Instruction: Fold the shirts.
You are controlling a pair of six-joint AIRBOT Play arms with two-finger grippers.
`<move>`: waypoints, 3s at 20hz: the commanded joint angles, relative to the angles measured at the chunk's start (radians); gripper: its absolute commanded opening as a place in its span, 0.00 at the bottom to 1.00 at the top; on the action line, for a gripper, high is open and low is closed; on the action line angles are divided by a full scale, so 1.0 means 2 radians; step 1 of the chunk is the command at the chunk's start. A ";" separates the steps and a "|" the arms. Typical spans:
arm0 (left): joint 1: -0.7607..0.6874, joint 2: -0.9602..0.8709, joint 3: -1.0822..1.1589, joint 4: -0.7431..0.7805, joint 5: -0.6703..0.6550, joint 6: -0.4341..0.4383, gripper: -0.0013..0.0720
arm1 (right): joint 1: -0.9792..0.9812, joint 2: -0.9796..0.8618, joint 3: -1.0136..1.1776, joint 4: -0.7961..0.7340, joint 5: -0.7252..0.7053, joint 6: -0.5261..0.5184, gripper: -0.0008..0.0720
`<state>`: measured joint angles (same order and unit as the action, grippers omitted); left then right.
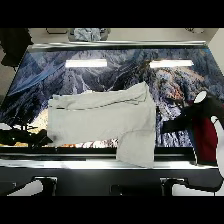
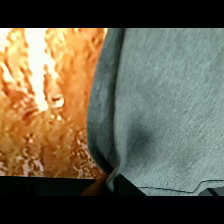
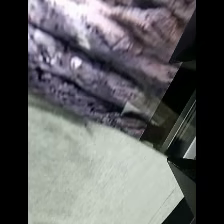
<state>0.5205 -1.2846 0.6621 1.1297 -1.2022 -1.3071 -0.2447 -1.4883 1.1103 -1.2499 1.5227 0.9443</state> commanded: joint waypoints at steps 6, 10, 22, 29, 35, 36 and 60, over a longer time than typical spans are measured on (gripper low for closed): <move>-0.002 0.002 0.000 0.005 -0.008 0.000 0.06 | 0.000 0.000 -0.097 0.140 -0.178 -0.026 0.77; -0.002 0.002 0.000 0.005 -0.006 0.009 0.06 | 0.001 -0.007 -0.097 0.164 -0.213 -0.013 0.57; -0.002 0.137 0.476 -0.097 0.037 -0.001 0.06 | -0.002 0.218 0.297 -0.013 -0.221 -0.089 0.07; -0.002 0.258 0.681 -0.098 0.076 -0.063 0.06 | -0.002 0.414 0.375 -0.084 -0.303 -0.026 0.07; -0.002 0.287 0.674 -0.096 0.063 -0.076 0.06 | -0.002 0.439 0.376 -0.143 -0.238 -0.004 0.07; -0.002 0.287 0.660 -0.096 0.059 -0.076 0.06 | -0.002 0.435 0.376 -0.147 -0.230 -0.001 0.07; -0.105 -0.235 0.437 -0.111 0.116 0.018 0.06 | 0.082 -0.174 0.320 -0.024 -0.267 0.085 0.07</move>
<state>0.3122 -1.7119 1.4979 0.9112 -0.9817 -1.2720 -0.0834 -1.8233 1.7489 -1.3098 0.9806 1.1042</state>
